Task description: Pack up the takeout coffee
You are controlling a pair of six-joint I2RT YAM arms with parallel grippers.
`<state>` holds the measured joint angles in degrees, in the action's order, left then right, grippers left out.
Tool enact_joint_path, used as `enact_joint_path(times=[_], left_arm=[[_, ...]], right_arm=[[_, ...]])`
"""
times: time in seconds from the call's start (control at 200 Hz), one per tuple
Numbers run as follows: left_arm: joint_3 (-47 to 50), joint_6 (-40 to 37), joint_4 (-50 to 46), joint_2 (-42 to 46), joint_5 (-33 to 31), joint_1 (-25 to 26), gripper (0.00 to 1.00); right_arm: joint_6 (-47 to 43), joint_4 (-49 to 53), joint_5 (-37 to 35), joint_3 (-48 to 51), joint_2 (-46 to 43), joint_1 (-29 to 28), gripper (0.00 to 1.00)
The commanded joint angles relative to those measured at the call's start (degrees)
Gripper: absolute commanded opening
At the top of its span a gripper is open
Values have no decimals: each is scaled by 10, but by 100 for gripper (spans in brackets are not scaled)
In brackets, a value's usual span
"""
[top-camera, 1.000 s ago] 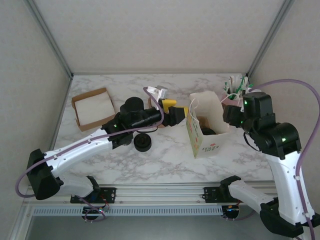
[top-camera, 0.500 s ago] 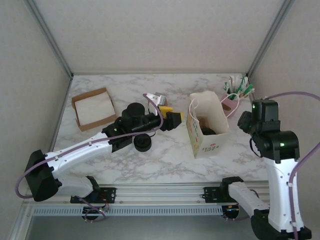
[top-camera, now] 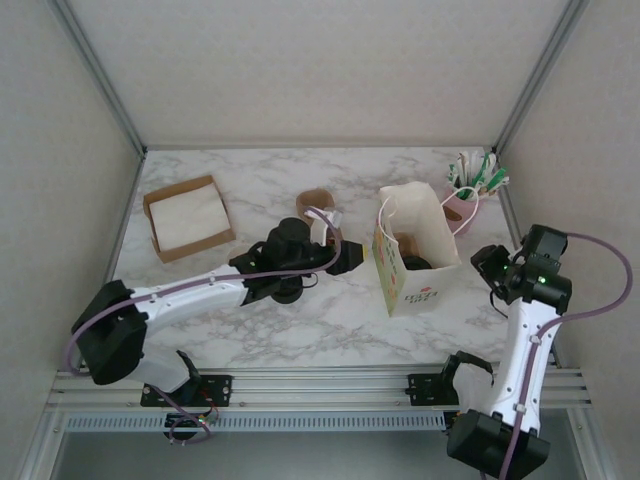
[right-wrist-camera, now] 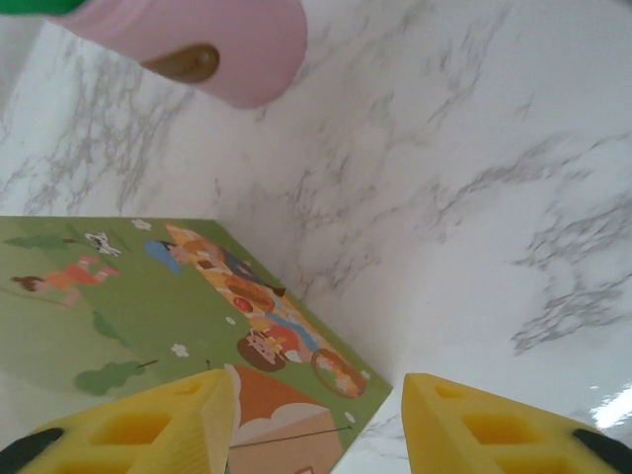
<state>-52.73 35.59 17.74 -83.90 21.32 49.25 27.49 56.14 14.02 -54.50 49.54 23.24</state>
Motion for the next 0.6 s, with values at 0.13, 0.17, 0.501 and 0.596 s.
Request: enact_joint_path(times=[0.13, 0.17, 0.501, 0.596], left_arm=[[14, 49, 86, -51, 42, 0, 48], [16, 56, 97, -60, 47, 1, 47], [17, 78, 136, -111, 52, 4, 43], [12, 77, 136, -117, 52, 3, 43]], right_arm=[[29, -131, 136, 91, 47, 11, 49], [33, -145, 144, 103, 55, 11, 49], [61, -245, 195, 151, 130, 7, 49], [68, -265, 199, 155, 147, -2, 50]])
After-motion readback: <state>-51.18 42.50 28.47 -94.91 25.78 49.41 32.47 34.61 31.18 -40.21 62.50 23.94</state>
